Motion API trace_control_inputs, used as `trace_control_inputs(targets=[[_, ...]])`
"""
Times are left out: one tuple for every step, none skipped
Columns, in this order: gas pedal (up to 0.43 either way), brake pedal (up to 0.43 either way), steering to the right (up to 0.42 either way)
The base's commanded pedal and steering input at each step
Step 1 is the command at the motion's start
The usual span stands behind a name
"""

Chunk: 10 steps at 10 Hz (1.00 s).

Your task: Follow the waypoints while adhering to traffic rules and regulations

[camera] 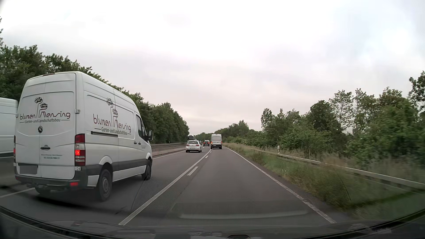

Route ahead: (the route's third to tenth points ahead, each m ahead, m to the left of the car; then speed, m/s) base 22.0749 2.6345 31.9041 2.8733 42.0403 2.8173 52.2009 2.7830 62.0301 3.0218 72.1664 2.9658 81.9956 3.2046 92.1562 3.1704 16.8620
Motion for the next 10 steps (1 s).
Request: trace_control_inputs(targets=[[0.22, 0.0, -0.004], [0.22, 0.0, -0.004], [0.22, 0.0, -0.004], [0.22, 0.0, -0.004], [0.22, 0.0, -0.004], [0.22, 0.0, -0.004], [0.22, 0.0, -0.004], [0.22, 0.0, -0.004], [0.22, 0.0, -0.004], [0.22, 0.0, -0.004]])
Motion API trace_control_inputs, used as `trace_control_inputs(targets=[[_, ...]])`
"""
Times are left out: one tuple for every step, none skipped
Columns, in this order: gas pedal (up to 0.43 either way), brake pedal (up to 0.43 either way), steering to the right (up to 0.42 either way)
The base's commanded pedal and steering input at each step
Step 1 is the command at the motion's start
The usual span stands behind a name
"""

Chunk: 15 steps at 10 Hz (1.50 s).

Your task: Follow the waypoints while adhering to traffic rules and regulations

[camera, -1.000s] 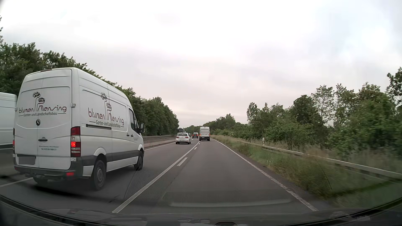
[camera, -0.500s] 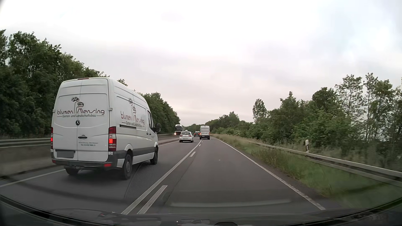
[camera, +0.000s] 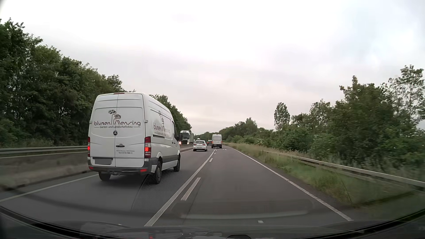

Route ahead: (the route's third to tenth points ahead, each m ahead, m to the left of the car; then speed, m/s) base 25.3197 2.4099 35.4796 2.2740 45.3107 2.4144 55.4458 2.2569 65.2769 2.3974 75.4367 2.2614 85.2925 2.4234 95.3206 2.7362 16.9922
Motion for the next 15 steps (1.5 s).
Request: trace_control_inputs(targets=[[0.22, 0.0, -0.004], [0.22, 0.0, -0.004], [0.22, 0.0, -0.004], [0.22, 0.0, -0.004], [0.22, 0.0, -0.004], [0.22, 0.0, -0.004], [0.22, 0.0, -0.004], [0.22, 0.0, -0.004], [0.22, 0.0, -0.004], [0.22, 0.0, -0.004], [0.22, 0.0, -0.004], [0.22, 0.0, -0.004], [0.22, 0.0, -0.004], [0.22, 0.0, -0.004], [0.22, 0.0, -0.004]])
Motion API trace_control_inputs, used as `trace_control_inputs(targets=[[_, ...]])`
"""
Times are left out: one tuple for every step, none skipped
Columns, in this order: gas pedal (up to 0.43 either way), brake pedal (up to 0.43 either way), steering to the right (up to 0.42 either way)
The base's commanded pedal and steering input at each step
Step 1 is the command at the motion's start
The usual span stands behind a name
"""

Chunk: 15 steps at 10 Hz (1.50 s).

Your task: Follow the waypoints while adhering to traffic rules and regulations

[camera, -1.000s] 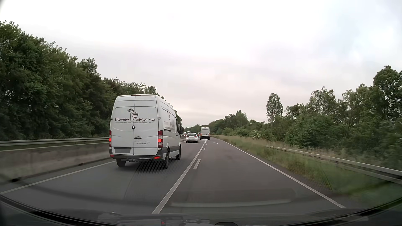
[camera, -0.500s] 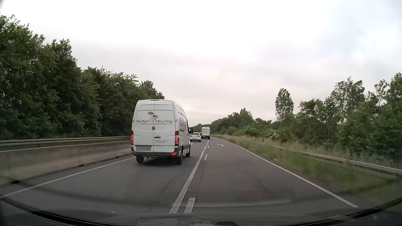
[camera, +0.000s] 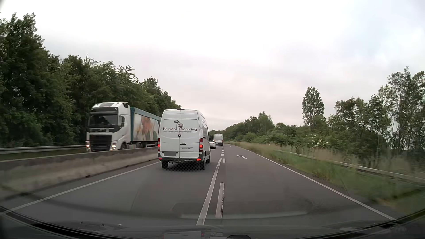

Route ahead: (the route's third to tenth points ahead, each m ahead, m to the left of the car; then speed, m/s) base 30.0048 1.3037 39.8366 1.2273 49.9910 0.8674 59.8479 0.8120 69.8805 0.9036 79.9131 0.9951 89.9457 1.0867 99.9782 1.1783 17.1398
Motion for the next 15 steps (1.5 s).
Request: trace_control_inputs(targets=[[0.22, 0.0, -0.003], [0.22, 0.0, 0.0], [0.22, 0.0, 0.0], [0.22, 0.0, 0.0], [0.22, 0.0, 0.0], [0.22, 0.0, 0.0], [0.22, 0.0, 0.0], [0.228, 0.0, 0.0], [0.24, 0.0, 0.0], [0.248, 0.0, 0.0], [0.26, 0.0, 0.0], [0.287, 0.0, 0.0], [0.311, 0.0, 0.0], [0.319, 0.0, 0.0], [0.319, 0.0, 0.0]])
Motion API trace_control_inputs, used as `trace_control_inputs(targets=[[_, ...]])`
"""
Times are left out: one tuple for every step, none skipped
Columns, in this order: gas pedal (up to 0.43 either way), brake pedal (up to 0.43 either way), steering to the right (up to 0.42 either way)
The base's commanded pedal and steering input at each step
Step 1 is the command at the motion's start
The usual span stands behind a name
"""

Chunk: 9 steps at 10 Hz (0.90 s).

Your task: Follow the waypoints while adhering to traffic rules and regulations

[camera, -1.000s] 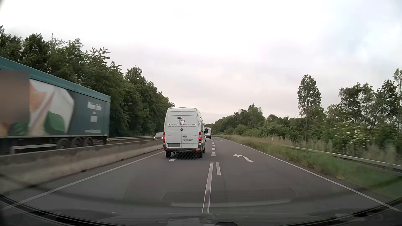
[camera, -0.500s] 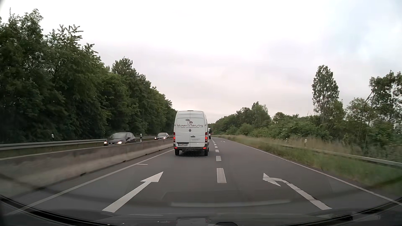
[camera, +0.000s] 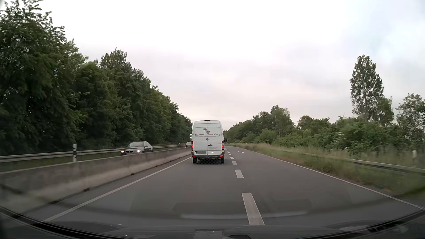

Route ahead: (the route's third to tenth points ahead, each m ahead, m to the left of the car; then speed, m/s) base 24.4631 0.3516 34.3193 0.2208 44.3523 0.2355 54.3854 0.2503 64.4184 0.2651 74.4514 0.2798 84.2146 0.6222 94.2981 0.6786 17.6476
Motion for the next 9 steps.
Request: trace_control_inputs(targets=[[0.319, 0.0, 0.0], [0.319, 0.0, 0.0], [0.319, 0.0, 0.0], [0.319, 0.0, 0.0], [0.319, 0.0, 0.0], [0.319, 0.0, 0.002], [0.319, 0.0, 0.003], [0.319, 0.0, 0.003], [0.319, 0.0, 0.003]])
